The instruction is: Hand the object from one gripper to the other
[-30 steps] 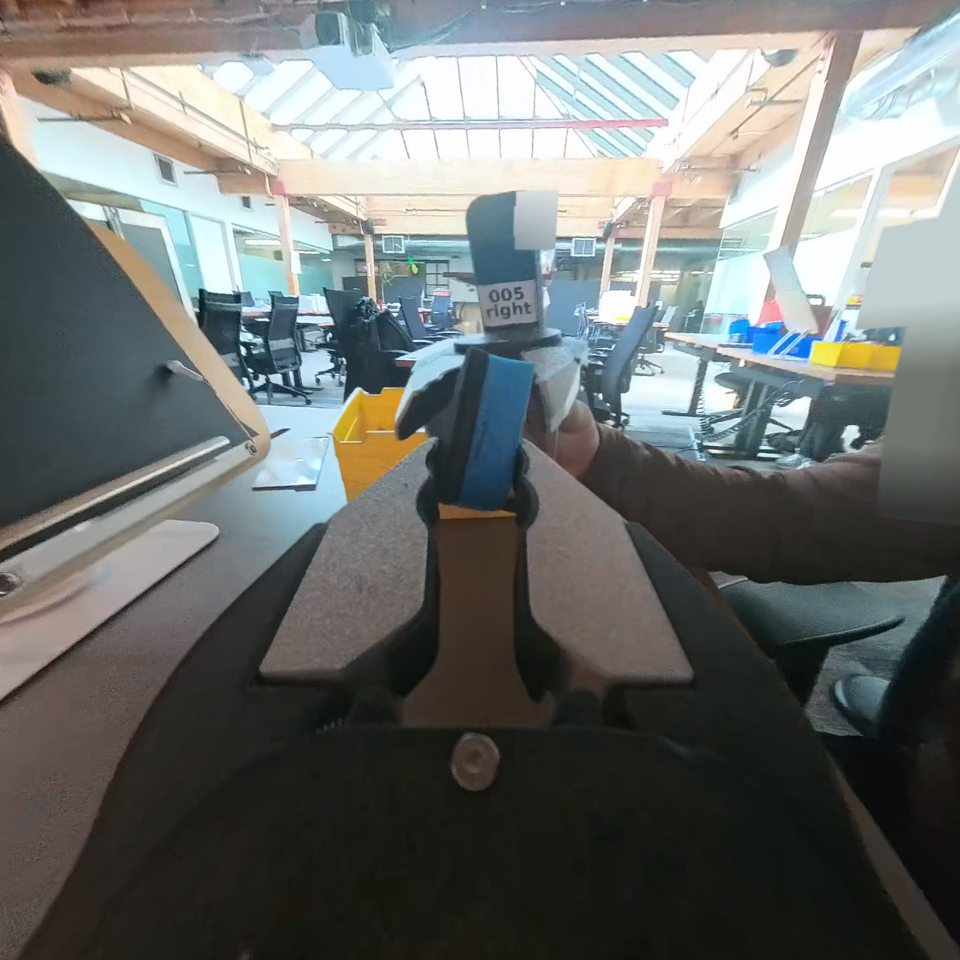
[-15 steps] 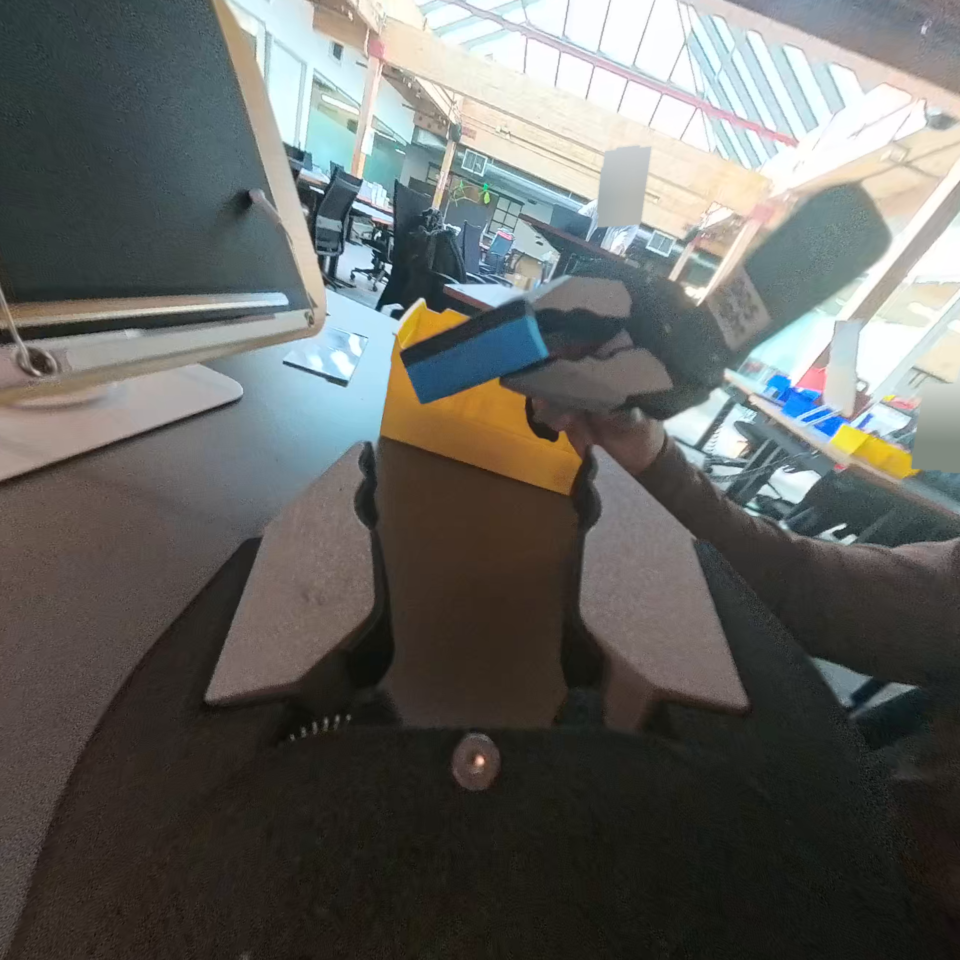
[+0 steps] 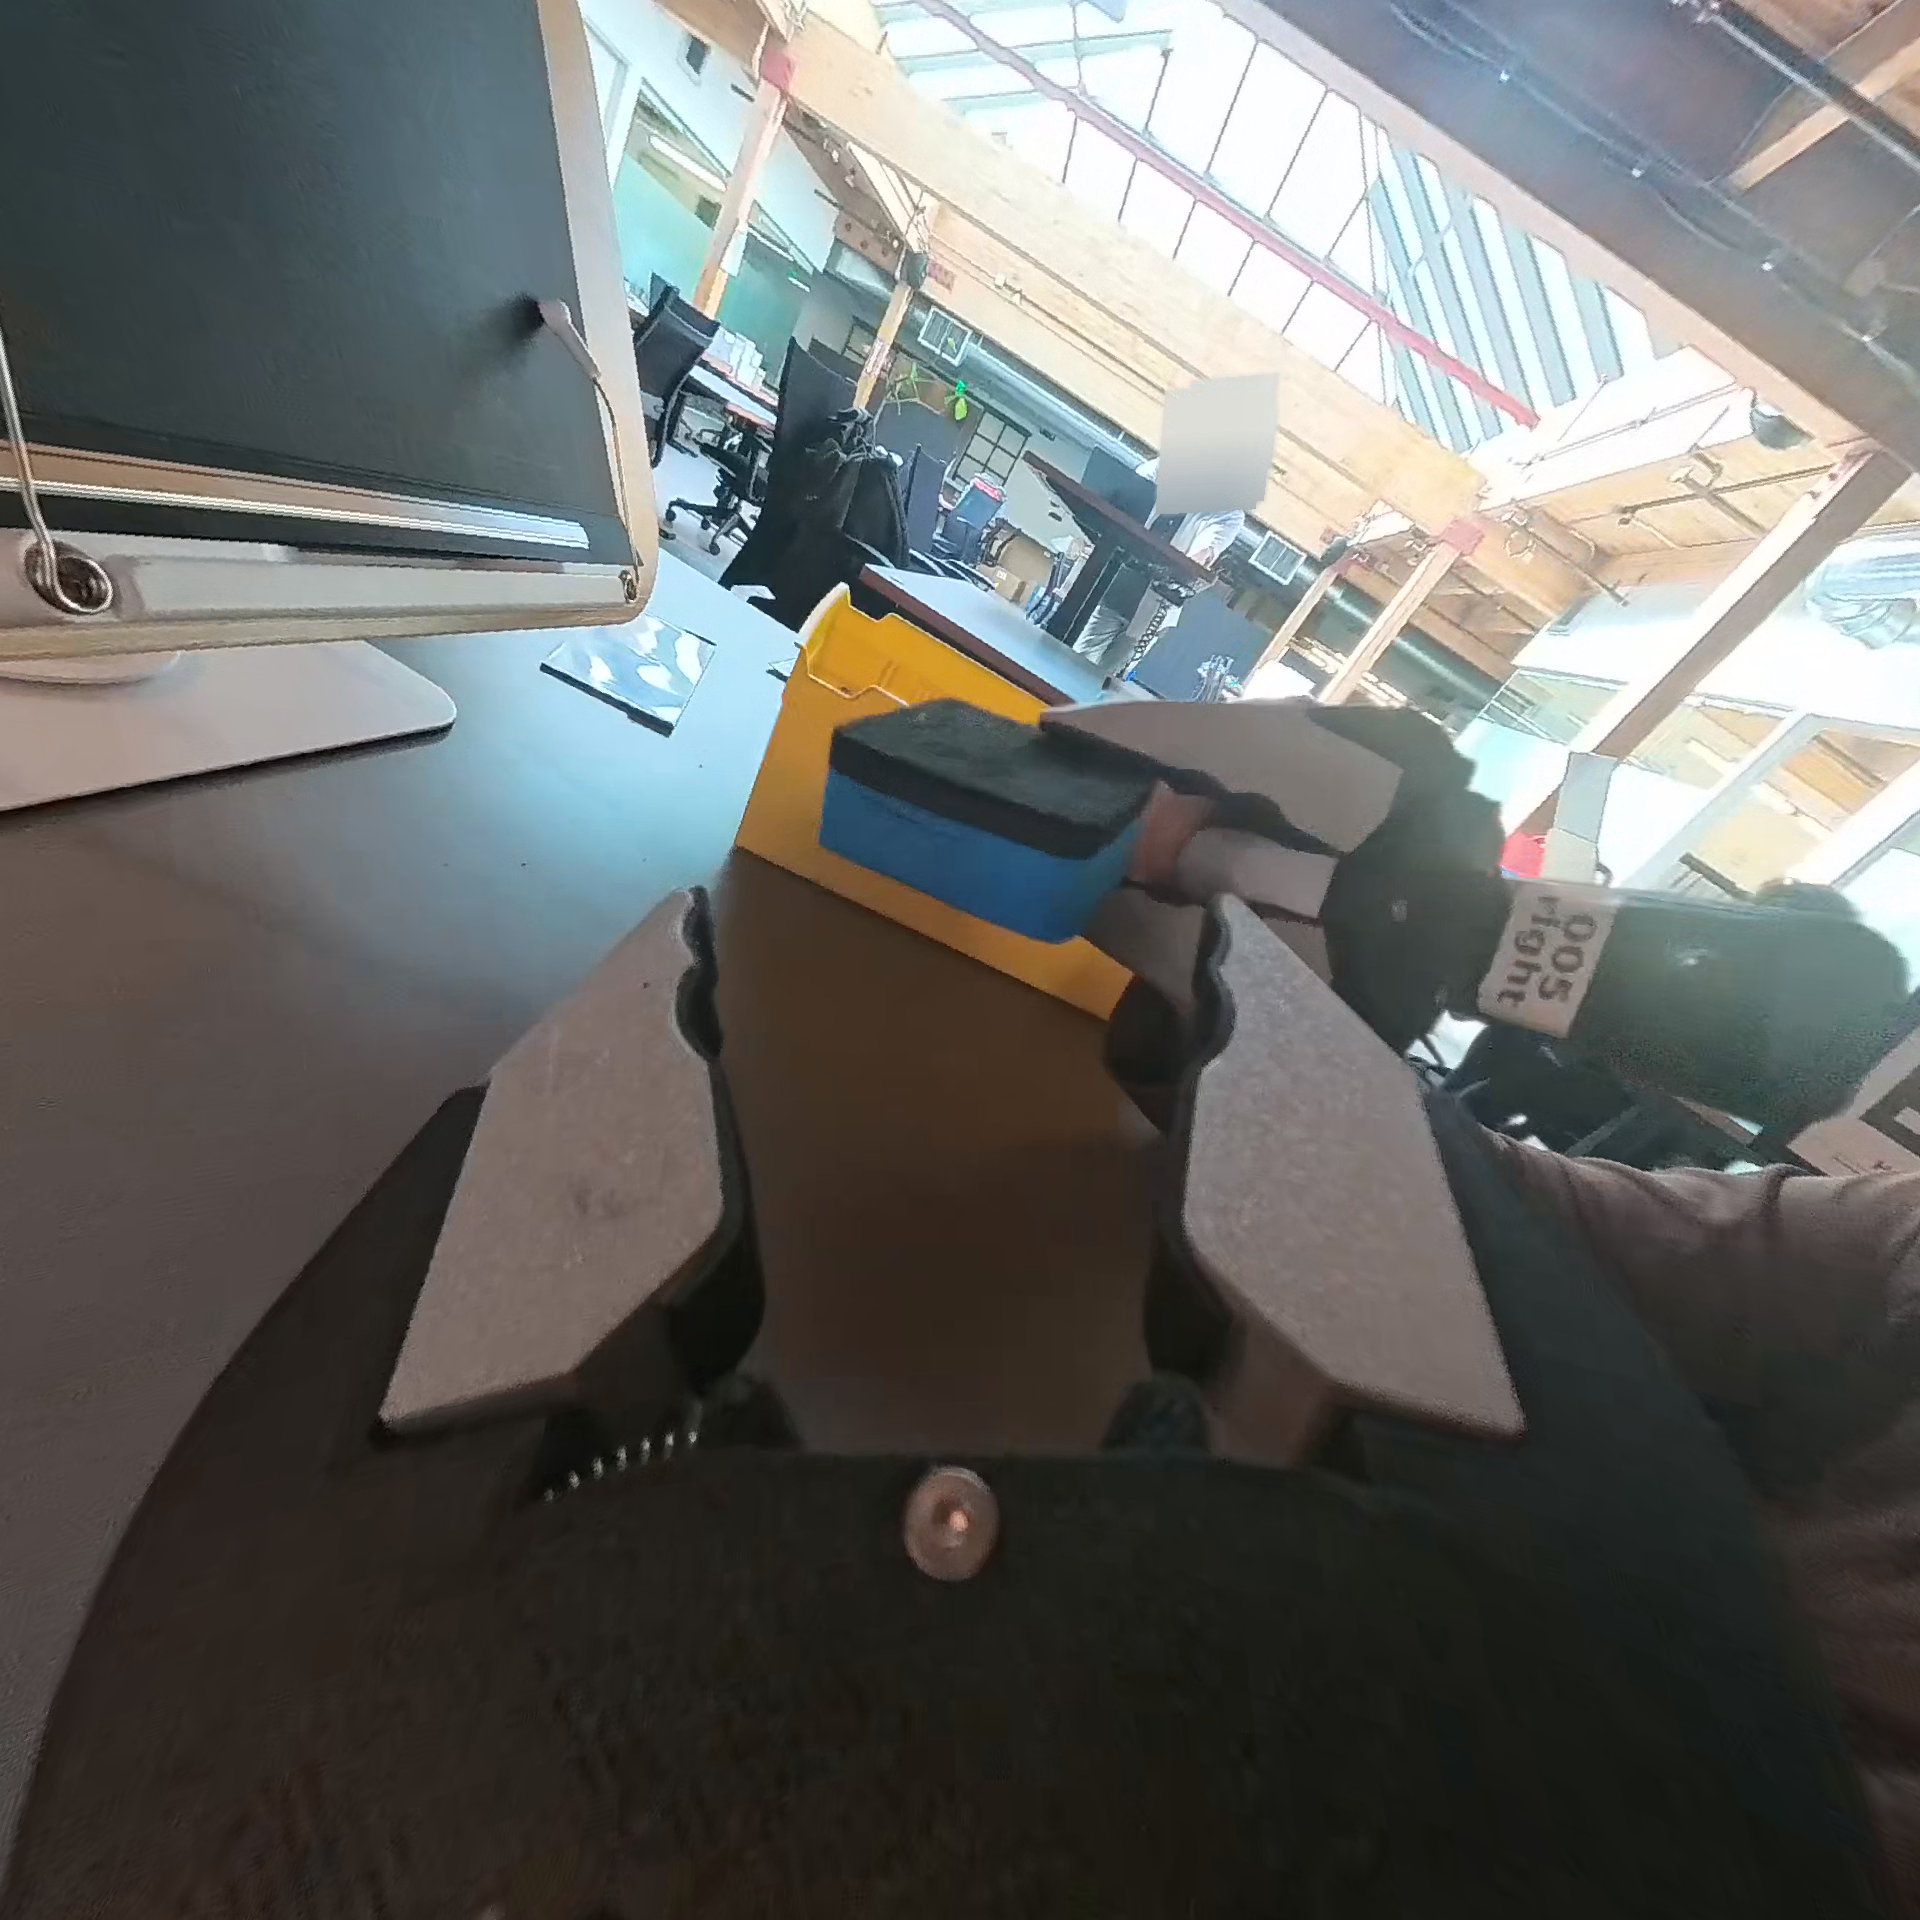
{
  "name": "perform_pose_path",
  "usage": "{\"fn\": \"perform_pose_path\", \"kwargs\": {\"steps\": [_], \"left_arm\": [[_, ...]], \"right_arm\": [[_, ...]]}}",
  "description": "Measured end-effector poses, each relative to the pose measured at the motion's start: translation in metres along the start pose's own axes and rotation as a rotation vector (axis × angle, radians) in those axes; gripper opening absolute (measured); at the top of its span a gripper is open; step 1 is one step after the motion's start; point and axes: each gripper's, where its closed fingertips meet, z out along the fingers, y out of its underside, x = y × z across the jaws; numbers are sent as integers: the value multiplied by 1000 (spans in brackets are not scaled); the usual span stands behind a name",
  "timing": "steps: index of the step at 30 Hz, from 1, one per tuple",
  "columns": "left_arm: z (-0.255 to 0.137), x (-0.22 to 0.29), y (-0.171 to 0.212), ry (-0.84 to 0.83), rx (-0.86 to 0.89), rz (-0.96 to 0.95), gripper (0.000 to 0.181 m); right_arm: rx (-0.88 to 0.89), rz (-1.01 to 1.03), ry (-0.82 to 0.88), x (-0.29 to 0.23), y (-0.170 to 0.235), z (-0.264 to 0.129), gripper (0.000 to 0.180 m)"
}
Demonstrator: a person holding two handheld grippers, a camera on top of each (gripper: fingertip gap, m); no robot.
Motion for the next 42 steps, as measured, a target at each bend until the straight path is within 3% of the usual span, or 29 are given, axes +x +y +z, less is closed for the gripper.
{"fn": "perform_pose_path", "kwargs": {"steps": [4, 6, 11, 13, 18, 20, 25, 31, 32, 33, 35, 38, 42], "left_arm": [[-3, 10, -6, 58, 33, 29, 80], [-5, 21, -7, 116, 35, 71, 55], [-8, 19, -11, 23, 27, 301, 53], [-8, 15, -9, -66, -5, 478, 52], [-9, 19, -10, -217, -28, 981, 53], [-11, 28, -14, -227, 14, 1102, 53], [-13, 51, -15, -172, 100, 1285, 53], [-4, 65, -2, -112, 111, 1359, 52], [-2, 64, 1, -113, 93, 1359, 52], [-1, 59, 3, -131, 71, 1348, 52], [1, 41, 4, -208, 19, 1279, 53], [2, 0, 10, -366, -135, 1131, 55], [-1, -34, 21, -468, -255, 945, 47]], "right_arm": [[78, 14, -35, -6, -15, -5, 20], [110, 35, -36, -5, -20, -8, 21], [146, 212, -120, -9, -18, -8, 28], [170, 352, -231, -17, -18, -8, 38], [250, 779, -487, -11, -15, -16, 41], [288, 942, -545, -2, -12, -19, 57], [447, 1319, -769, 12, -18, -30, 67], [507, 1462, -1052, -5, -39, -38, 58], [499, 1442, -1076, -10, -42, -38, 37], [487, 1419, -1080, -14, -42, -37, 25], [425, 1420, -1006, -11, -31, -27, 22], [172, 1186, -633, -8, 16, -3, 21], [93, 1037, -223, 41, 36, -11, 22]]}}
